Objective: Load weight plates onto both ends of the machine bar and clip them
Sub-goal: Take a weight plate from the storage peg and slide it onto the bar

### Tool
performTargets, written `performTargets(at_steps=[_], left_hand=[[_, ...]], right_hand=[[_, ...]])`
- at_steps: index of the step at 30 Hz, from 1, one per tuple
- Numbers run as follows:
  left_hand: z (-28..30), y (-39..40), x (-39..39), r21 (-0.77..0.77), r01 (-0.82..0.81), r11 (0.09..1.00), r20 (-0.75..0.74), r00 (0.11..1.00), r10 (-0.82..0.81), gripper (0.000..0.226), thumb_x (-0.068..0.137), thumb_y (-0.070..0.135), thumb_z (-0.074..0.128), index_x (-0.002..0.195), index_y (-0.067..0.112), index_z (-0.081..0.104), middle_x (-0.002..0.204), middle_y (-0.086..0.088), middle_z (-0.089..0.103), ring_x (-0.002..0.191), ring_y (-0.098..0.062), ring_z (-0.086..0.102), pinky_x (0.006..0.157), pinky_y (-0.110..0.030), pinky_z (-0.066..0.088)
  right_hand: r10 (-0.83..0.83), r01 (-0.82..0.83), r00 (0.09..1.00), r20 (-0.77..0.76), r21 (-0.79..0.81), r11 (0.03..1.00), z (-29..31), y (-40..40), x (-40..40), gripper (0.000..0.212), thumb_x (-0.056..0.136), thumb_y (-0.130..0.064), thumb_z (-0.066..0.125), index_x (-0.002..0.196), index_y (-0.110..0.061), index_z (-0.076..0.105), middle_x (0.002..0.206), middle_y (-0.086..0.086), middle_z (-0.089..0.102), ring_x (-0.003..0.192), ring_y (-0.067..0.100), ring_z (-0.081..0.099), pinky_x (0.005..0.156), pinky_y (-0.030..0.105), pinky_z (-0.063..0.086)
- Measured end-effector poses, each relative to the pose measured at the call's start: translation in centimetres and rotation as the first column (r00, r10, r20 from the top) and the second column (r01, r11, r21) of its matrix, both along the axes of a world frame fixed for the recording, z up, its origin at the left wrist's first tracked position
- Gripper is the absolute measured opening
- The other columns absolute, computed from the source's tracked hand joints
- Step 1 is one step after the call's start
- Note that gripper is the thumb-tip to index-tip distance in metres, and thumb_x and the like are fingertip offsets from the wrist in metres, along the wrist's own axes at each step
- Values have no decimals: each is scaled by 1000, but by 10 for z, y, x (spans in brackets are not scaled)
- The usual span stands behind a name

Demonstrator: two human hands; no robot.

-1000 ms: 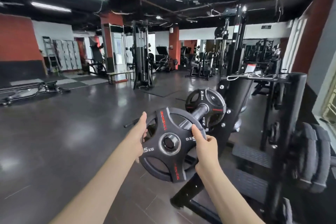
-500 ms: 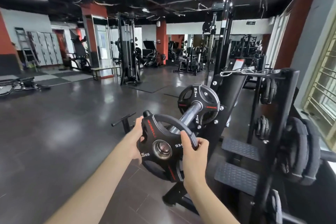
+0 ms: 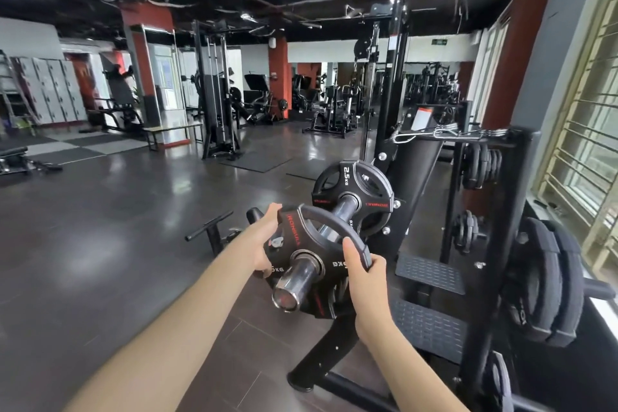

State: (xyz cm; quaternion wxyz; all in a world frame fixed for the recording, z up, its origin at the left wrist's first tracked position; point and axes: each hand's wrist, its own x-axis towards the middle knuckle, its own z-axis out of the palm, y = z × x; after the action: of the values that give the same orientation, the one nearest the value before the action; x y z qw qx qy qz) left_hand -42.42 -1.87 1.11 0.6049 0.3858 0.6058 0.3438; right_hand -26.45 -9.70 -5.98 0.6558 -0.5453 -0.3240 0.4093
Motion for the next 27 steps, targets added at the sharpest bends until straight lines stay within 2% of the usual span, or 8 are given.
performTargets(at_steps=[2, 5, 8, 12, 14, 21, 24, 27], left_hand=[[3, 14, 12, 18, -17, 1000, 12, 1000, 17, 75, 88, 59, 49, 100, -14, 60, 114, -22, 65, 104, -31, 57, 97, -49, 42], [2, 39, 27, 13, 12, 1000, 3, 1000, -12, 98, 80, 63, 48, 143, -12, 39, 151, -25, 44, 134, -37, 44, 112, -61, 29], [-3, 73, 41, 19, -27, 999, 27, 999, 27, 98, 80, 68, 49, 151, 2, 37, 156, -24, 37, 140, -40, 39, 117, -64, 19], [0, 96, 61, 25, -70, 997, -12, 997, 71, 82, 83, 72, 49, 128, 5, 60, 126, -17, 64, 113, -38, 58, 111, -61, 30], [0, 110, 69, 43, -92, 995, -20, 996, 93, 68, 93, 68, 44, 116, 7, 62, 104, -14, 65, 98, -33, 60, 109, -56, 33], [8, 156, 118, 66, -65, 996, -30, 997, 67, 79, 94, 74, 36, 112, 4, 66, 83, -12, 67, 74, -22, 60, 77, -36, 39], [6, 180, 133, 79, -69, 995, -78, 994, 75, 83, 90, 79, 36, 115, 6, 67, 83, -10, 69, 74, -23, 63, 64, -34, 43], [4, 200, 141, 67, -124, 990, -89, 988, 130, 71, 95, 73, 36, 93, 8, 63, 78, -9, 60, 67, -24, 56, 55, -33, 37]], right_hand=[[15, -16, 1000, -17, -2, 1000, 1, 15, 11, 47, 90, -54, 66, 112, -16, 50, 98, -2, 61, 82, 10, 55, 68, 27, 41], [27, -26, 999, -32, 22, 999, -1, 40, 26, 47, 89, -54, 68, 113, -17, 51, 107, 1, 63, 87, 10, 58, 68, 26, 42], [-3, 5, 999, -37, 50, 999, -6, 68, 40, 60, 87, -55, 69, 132, -21, 49, 130, 1, 58, 110, 14, 59, 80, 27, 47], [-37, 32, 998, 57, 102, 994, -16, 104, 58, 87, 88, -60, 65, 158, -27, 27, 162, 1, 30, 148, 26, 29, 119, 51, 30], [-59, 47, 995, 86, 130, 990, -18, 119, 65, 89, 89, -58, 65, 160, -26, 23, 164, -1, 26, 151, 25, 23, 122, 52, 25], [-17, 6, 991, 133, 80, 997, -17, 179, 109, 93, 93, -59, 58, 162, -27, 5, 170, -3, 2, 156, 22, 4, 126, 45, 11], [-24, 8, 987, 161, 98, 995, -17, 201, 124, 90, 94, -58, 56, 162, -28, 5, 171, -4, 2, 156, 23, 5, 126, 46, 11], [-26, 9, 989, 143, 121, 993, -13, 216, 131, 90, 93, -55, 60, 162, -28, 10, 170, -6, 10, 156, 17, 11, 126, 46, 13]])
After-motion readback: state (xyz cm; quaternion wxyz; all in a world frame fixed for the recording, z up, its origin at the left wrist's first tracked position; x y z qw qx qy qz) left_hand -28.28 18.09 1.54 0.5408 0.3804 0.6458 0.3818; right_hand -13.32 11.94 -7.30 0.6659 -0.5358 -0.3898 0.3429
